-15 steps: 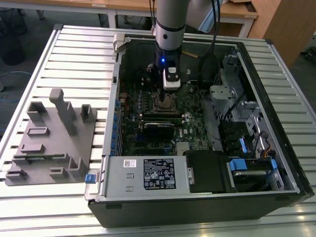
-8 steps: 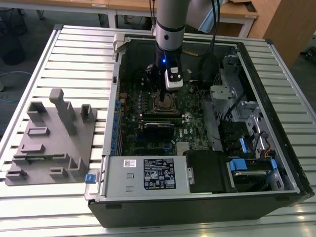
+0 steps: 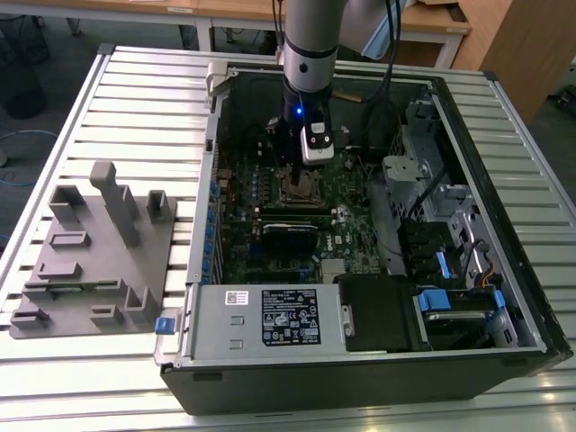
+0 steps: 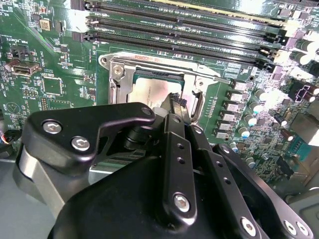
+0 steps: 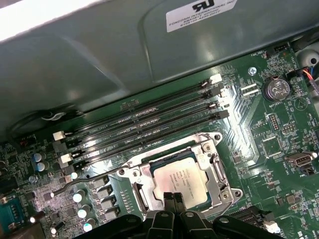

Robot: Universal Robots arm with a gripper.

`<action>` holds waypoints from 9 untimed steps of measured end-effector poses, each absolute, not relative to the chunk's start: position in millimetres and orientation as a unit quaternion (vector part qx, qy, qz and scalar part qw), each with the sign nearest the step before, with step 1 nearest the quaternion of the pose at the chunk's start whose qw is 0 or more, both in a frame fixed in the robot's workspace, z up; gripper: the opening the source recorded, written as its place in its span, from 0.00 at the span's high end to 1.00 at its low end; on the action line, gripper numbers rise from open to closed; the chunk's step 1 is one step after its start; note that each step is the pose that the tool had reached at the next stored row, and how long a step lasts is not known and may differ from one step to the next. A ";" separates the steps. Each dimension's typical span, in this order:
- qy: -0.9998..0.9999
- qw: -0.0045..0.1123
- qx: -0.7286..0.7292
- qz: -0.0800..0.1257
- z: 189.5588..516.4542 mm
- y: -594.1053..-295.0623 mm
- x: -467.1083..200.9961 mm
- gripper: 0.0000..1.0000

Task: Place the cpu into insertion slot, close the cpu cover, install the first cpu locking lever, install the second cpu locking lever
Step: 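Close the cpu cover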

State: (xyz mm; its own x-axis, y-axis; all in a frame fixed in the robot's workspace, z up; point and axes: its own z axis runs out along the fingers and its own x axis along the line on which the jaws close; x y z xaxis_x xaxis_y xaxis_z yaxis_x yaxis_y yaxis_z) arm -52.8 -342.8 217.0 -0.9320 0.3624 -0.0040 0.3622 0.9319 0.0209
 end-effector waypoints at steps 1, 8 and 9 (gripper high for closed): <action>0.983 0.004 0.184 0.010 217.0 -342.8 -52.8 0.90; 0.984 0.004 0.179 0.010 217.0 -342.8 -52.8 0.90; 0.984 0.004 0.176 0.010 216.9 -342.8 -52.8 0.90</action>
State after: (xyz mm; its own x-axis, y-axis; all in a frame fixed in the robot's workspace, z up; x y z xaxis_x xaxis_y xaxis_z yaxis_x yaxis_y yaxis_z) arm -52.8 -342.8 216.9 -0.9382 0.3460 -0.0040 0.3459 0.9380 0.0209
